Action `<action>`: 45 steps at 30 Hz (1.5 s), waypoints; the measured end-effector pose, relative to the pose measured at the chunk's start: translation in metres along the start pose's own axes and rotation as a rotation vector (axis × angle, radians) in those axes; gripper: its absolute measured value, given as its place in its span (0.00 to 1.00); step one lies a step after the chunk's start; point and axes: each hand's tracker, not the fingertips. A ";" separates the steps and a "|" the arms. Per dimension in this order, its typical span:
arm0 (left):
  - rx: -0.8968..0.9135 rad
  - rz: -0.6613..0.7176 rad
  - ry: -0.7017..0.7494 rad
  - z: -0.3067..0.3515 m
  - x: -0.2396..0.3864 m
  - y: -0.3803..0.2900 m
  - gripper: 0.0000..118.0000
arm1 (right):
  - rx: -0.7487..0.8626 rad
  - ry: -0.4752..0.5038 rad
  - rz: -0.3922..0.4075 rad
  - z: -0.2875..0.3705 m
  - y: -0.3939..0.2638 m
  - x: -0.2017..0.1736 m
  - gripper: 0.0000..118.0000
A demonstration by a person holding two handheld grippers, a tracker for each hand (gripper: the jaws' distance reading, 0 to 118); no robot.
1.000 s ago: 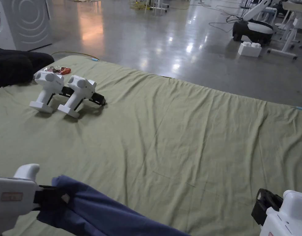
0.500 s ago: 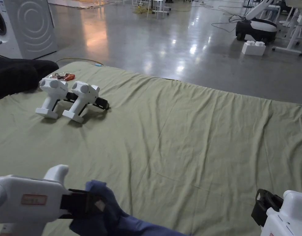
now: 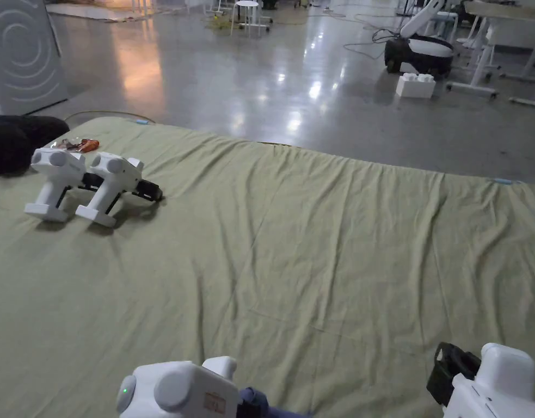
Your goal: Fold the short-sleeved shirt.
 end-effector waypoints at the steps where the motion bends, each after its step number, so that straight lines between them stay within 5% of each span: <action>1: -0.003 0.002 -0.003 -0.006 0.002 -0.003 0.15 | 0.000 -0.002 0.001 0.000 0.000 0.002 0.06; 9: -0.026 -0.012 0.057 -0.015 0.018 -0.005 0.18 | -0.009 -0.010 -0.001 0.001 -0.004 0.006 0.06; 14: -0.051 0.000 -0.048 0.001 0.018 -0.003 0.58 | -0.014 -0.008 -0.004 0.002 -0.006 0.007 0.06; 24: 0.213 -0.048 -0.027 0.064 0.018 -0.009 0.54 | -0.017 -0.006 -0.013 0.007 -0.009 0.010 0.06; 26: 0.183 -0.078 0.039 0.056 0.017 -0.008 0.42 | -0.022 -0.005 -0.014 0.007 -0.011 0.010 0.06; 27: 0.159 -0.085 0.059 0.050 0.016 -0.009 0.22 | -0.025 -0.002 -0.014 0.007 -0.012 0.009 0.06; 28: 0.143 -0.083 0.071 0.042 0.016 -0.010 0.19 | -0.030 0.000 -0.014 0.006 -0.013 0.009 0.06; 45: -0.010 -0.300 0.085 -0.035 0.071 -0.052 0.18 | -0.053 -0.004 -0.016 0.010 -0.022 0.014 0.06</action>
